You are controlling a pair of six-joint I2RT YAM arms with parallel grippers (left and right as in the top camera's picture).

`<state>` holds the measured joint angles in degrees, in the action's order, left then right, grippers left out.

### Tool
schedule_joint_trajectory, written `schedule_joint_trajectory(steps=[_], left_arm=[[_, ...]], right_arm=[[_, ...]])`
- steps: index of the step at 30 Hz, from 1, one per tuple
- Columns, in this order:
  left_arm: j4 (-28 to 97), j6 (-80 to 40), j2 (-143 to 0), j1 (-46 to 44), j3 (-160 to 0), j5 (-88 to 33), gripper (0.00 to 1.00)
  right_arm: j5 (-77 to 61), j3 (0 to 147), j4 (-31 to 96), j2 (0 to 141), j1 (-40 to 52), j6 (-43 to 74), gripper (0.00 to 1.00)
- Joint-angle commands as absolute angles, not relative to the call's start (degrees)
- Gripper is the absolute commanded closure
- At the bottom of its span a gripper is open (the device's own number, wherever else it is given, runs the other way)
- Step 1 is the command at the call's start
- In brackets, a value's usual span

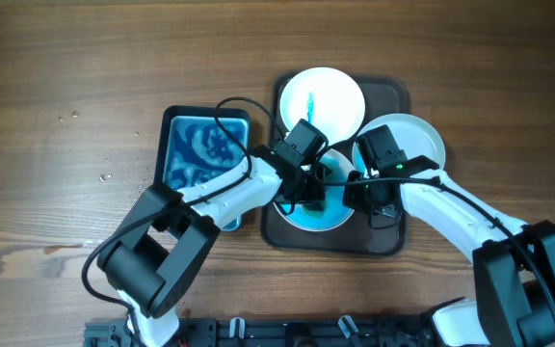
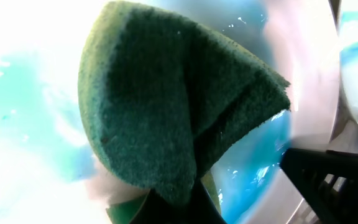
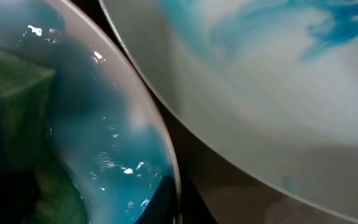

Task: Clean dirty plates on tray and stack at the side
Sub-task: 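Scrub the held plate with the sponge in the left gripper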

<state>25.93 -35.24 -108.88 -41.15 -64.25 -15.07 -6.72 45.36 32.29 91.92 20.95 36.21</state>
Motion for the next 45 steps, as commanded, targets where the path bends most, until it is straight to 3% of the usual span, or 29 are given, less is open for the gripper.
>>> schedule_joint_trajectory(steps=[1, 6, 9, 24, 27, 34, 45], left_arm=[[31.0, -34.9, -111.0, -41.4, -63.6, -6.1, 0.96], [38.5, -34.5, -111.0, -40.0, -63.6, 13.9, 0.96], [40.6, -31.7, -111.0, -39.3, -63.9, 19.0, 0.96], [40.8, -33.5, -111.0, -36.7, -63.9, 19.3, 0.96], [39.4, -33.5, -111.0, -35.7, -63.9, 12.9, 0.96], [24.7, -33.5, -111.7, -36.7, -63.9, -20.9, 0.96], [15.9, -37.4, -117.2, -44.0, -63.9, -30.6, 0.96]], right_arm=[[-3.0, 44.7, 32.9, 93.6, 21.0, 36.0, 0.96], [-3.0, 44.7, 32.9, 93.6, 21.0, 36.0, 0.96], [-3.0, 44.7, 32.9, 93.6, 21.0, 36.0, 0.96], [-2.9, 44.7, 32.9, 93.6, 21.0, 36.0, 0.96], [-3.0, 44.7, 32.9, 93.6, 21.0, 36.0, 0.96], [-2.9, 44.7, 32.9, 93.6, 21.0, 36.0, 0.96], [-2.9, 44.6, 33.2, 93.6, 21.0, 36.0, 0.96]])
